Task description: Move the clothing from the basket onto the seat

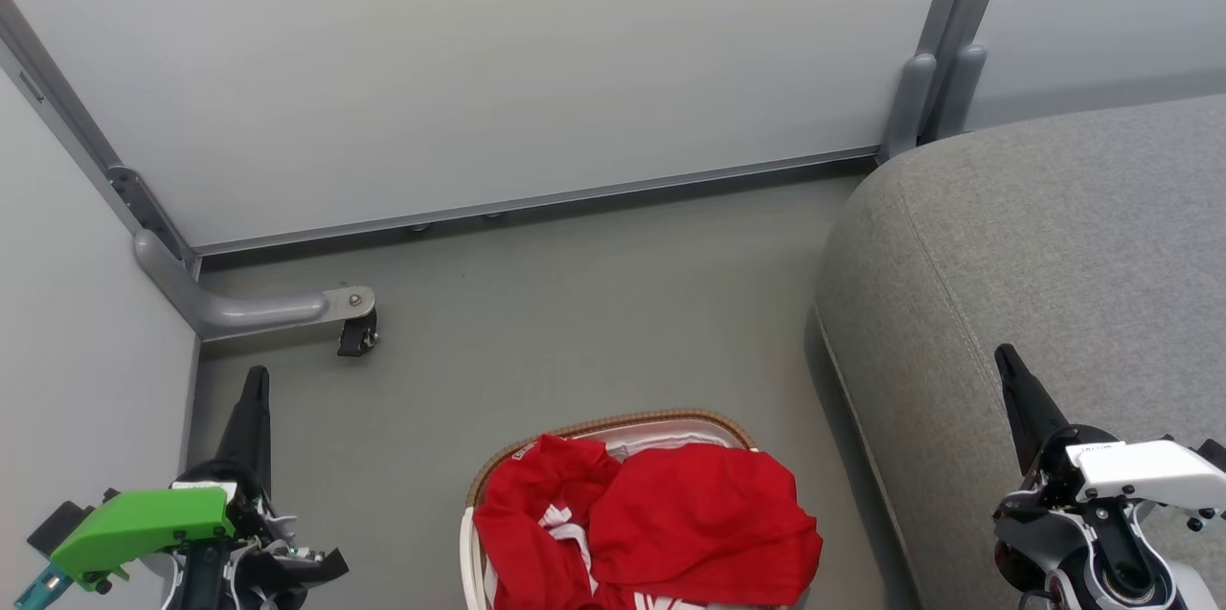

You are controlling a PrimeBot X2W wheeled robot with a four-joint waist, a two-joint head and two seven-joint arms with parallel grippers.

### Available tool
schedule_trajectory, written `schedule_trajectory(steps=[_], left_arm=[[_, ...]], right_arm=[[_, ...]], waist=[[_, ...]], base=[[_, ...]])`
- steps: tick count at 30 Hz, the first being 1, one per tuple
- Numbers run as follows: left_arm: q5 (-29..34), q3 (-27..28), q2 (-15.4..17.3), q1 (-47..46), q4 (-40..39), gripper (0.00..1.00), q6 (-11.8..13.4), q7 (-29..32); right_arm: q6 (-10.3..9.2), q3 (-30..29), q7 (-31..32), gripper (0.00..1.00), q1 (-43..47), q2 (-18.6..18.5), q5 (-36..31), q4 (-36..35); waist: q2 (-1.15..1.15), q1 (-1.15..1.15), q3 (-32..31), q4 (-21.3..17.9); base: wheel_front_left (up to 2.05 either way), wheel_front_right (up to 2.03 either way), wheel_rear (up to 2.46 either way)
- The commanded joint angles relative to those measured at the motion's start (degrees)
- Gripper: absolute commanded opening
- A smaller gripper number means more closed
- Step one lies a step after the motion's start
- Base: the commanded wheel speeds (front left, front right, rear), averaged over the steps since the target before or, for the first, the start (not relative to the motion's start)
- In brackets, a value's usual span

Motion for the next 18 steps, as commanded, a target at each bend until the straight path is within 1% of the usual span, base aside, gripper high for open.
schedule_trajectory(steps=[1, 18], left_arm=[[0.4, 0.0, 0.1, -0.7, -0.1, 0.00, -0.2, 0.1], [0.4, 0.0, 0.1, -0.7, -0.1, 0.00, -0.2, 0.1]], right_arm=[[0.03, -0.1, 0.0, 0.00, 0.7, -0.3, 0.2, -0.2], [0.03, -0.1, 0.0, 0.00, 0.7, -0.3, 0.2, -0.2]], waist=[[0.00, 0.00, 0.0, 0.0], [0.00, 0.00, 0.0, 0.0]], base=[[0.00, 0.00, 0.00], [0.00, 0.00, 0.00]])
